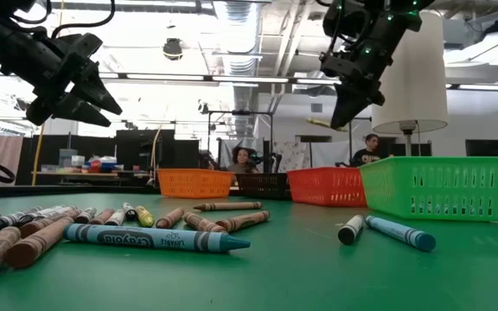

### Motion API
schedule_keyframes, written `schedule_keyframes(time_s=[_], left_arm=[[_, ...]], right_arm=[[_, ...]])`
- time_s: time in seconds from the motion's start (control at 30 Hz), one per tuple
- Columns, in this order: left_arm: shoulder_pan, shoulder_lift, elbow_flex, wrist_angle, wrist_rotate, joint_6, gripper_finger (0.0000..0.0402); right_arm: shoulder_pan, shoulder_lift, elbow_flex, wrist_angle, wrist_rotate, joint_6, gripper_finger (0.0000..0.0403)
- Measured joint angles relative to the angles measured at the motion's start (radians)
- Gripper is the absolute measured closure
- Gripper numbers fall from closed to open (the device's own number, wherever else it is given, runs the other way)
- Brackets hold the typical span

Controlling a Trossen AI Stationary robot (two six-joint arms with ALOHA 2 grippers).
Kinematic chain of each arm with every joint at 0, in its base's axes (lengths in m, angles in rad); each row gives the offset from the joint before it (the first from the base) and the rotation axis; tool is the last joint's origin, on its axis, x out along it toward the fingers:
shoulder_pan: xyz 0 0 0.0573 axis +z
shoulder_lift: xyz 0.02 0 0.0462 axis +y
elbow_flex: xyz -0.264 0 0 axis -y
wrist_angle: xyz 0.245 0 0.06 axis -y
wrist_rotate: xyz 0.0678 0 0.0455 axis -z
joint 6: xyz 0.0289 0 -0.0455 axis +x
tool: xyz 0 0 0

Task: Sort crayons
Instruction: Put the green-yellow crayon into the red bin

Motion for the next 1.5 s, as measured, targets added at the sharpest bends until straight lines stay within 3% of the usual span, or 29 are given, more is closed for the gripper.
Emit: schedule_keyframes(time_s=[0.23,0.37,0.6,0.9,1.07,1.23,1.37,1.5], left_arm=[[0.0,0.0,0.0,0.0,-0.01,0.0,0.0221],[0.0,0.0,0.0,0.0,-0.02,0.0,0.0221],[0.0,0.0,0.0,0.0,-0.025,-0.009,0.0221],[0.0,0.0,0.0,0.0,-0.03,-0.001,0.0221],[0.0,0.0,0.0,0.0,-0.084,0.0,0.0221],[0.0,0.0,0.0,0.0,-0.097,0.0,0.0221],[0.0,0.0,0.0,0.0,-0.098,0.019,0.0221],[0.0,0.0,0.0,0.0,-0.099,0.026,0.0221]], right_arm=[[-0.086,0.0,0.0,-0.01,-0.123,-0.039,0.0401],[-0.103,0.0,0.0,-0.031,-0.141,-0.05,0.0401],[-0.119,-0.033,-0.001,-0.023,-0.293,-0.116,0.0401],[-0.095,-0.123,-0.001,-0.136,-0.277,-0.058,0.0401],[-0.041,-0.133,-0.001,-0.148,-0.187,-0.013,0.0401],[0.007,-0.122,-0.109,0.013,-0.163,0.029,0.0401],[0.001,-0.121,-0.222,0.22,-0.22,0.112,0.0401],[0.001,-0.119,-0.235,0.294,-0.228,0.129,0.0401]])
